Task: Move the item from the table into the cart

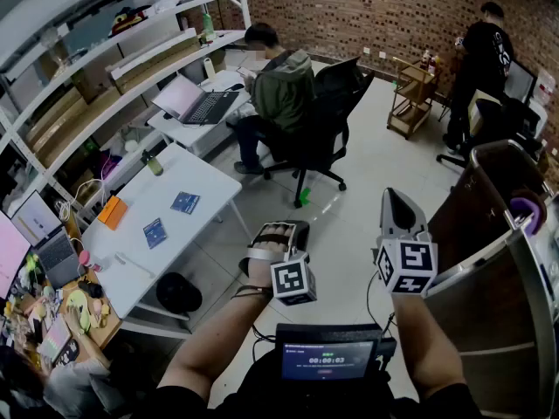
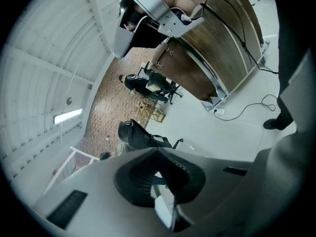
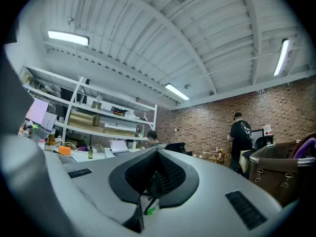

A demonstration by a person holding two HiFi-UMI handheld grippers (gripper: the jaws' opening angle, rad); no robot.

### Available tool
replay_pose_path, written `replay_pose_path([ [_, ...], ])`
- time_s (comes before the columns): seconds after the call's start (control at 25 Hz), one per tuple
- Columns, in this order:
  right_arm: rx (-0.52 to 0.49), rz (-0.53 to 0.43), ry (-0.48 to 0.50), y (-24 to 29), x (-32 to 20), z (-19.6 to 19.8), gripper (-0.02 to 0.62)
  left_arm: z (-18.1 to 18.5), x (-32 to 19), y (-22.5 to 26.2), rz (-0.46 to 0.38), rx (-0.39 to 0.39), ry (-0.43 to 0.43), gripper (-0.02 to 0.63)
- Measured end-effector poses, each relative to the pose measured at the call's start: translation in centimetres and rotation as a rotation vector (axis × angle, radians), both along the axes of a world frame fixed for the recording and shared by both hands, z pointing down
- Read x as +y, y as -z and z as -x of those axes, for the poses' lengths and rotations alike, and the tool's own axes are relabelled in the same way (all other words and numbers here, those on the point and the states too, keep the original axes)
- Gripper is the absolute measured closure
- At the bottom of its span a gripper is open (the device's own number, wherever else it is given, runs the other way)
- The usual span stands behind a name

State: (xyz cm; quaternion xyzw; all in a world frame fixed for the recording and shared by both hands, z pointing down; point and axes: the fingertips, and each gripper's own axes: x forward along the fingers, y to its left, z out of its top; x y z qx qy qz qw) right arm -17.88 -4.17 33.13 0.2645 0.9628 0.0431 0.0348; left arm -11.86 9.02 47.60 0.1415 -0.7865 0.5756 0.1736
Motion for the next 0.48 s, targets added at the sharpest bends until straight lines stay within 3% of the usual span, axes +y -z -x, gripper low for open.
replay_pose_path([
  [0.2, 0.004, 0.038, 0.070, -0.4, 3.0, -1.1, 0.591, -1.5, 2.7, -0.2, -0.001, 0.002, 0.047, 0.604],
  [0.48, 0.027, 0.040, 0.246, -2.2, 12.6, 0.2, 0.591, -4.0, 12.0, 0.0, -0.024, -0.019, 0.279, 0.604],
])
